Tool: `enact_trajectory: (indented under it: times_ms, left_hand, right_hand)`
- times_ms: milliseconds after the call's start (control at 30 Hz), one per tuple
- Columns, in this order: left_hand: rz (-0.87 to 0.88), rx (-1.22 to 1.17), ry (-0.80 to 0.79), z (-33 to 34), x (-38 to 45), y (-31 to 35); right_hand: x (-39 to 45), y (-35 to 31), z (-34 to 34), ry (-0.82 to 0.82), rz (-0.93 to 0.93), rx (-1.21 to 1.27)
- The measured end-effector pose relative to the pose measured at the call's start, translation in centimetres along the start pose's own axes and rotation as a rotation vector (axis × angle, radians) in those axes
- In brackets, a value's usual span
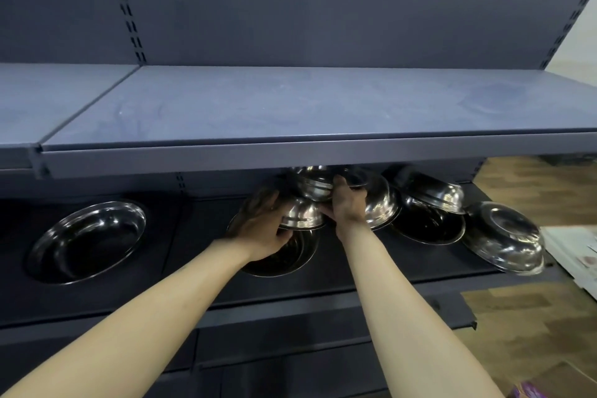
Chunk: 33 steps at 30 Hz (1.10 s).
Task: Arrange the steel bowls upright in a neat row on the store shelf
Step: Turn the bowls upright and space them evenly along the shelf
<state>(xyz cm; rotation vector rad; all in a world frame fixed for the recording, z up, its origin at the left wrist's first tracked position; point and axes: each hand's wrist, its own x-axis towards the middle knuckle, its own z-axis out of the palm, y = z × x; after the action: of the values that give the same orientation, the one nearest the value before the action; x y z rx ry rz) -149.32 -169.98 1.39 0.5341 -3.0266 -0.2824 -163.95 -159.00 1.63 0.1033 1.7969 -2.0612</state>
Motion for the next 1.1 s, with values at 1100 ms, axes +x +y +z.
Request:
enact_trajectory:
  times_ms: [1100]
  left_hand:
    - [-0.28, 0.053, 0.054, -1.0, -18.6, -16.1]
  right_hand:
    - [-18.0, 8.7, 18.1, -0.489, 0.128, 0.075]
